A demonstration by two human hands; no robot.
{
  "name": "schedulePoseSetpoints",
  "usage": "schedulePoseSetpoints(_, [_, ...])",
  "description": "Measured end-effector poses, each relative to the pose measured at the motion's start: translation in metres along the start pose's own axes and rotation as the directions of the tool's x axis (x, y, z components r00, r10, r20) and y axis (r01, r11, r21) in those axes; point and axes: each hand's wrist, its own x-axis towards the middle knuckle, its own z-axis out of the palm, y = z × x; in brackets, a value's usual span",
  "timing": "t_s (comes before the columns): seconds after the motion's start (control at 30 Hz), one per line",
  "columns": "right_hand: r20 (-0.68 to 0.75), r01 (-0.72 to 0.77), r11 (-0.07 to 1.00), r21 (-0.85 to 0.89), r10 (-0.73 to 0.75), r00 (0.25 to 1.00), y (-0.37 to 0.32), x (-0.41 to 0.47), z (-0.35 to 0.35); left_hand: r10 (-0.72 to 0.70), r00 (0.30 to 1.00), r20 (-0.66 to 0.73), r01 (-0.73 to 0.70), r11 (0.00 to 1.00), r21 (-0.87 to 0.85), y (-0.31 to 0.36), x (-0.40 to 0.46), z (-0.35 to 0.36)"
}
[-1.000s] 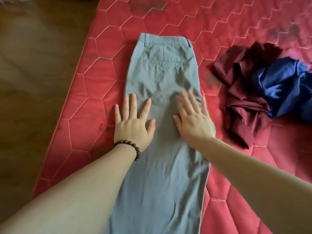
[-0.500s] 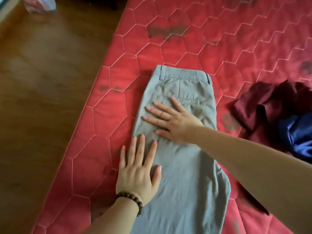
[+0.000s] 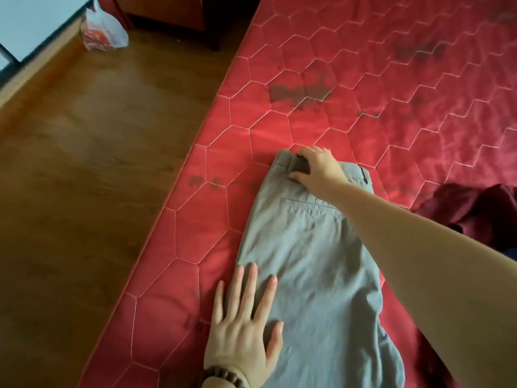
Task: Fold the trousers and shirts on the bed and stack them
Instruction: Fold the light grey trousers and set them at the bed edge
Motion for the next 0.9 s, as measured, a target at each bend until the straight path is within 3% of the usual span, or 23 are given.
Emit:
schedulePoseSetpoints(0.1, [-0.002, 0.058, 0.995, 0.079, -0.058, 0.998, 0.0, 0.003, -0.005, 0.001, 1.0, -0.011, -0.001, 1.0, -0.017, 0.0, 0.0, 0.001])
schedulePoseSetpoints(0.23, [0.24, -0.076, 0.962, 0.261, 0.011, 0.971, -0.002, 0.015, -0.02, 0.004, 0.999, -0.032, -0.005, 1.0, -0.02, -0.001, 0.001, 0.003])
schedulePoseSetpoints(0.3, [0.34, -0.105, 0.963, 0.249, 0.014, 0.94, -0.006, 0.021, -0.025, 0.005, 0.999, -0.039, -0.006, 1.0, -0.017, -0.001, 0.002, 0.004])
schedulePoseSetpoints(0.47, [0.388, -0.094, 0.991, 0.091, 0.051, 0.92, -0.016, 0.042, -0.034, 0.013, 0.997, -0.08, -0.014, 1.0, -0.01, -0.002, 0.003, 0.007])
schedulePoseSetpoints(0.73, [0.095, -0.13, 0.989, 0.072, 0.123, 0.988, -0.01, 0.028, 0.001, 0.01, 0.995, -0.102, -0.012, 1.0, -0.016, -0.002, 0.004, 0.008])
schedulePoseSetpoints(0.9, [-0.14, -0.156, 0.949, -0.275, 0.122, 0.983, 0.005, 0.005, 0.007, 0.004, 0.994, -0.107, -0.005, 1.0, -0.007, -0.002, 0.003, 0.008])
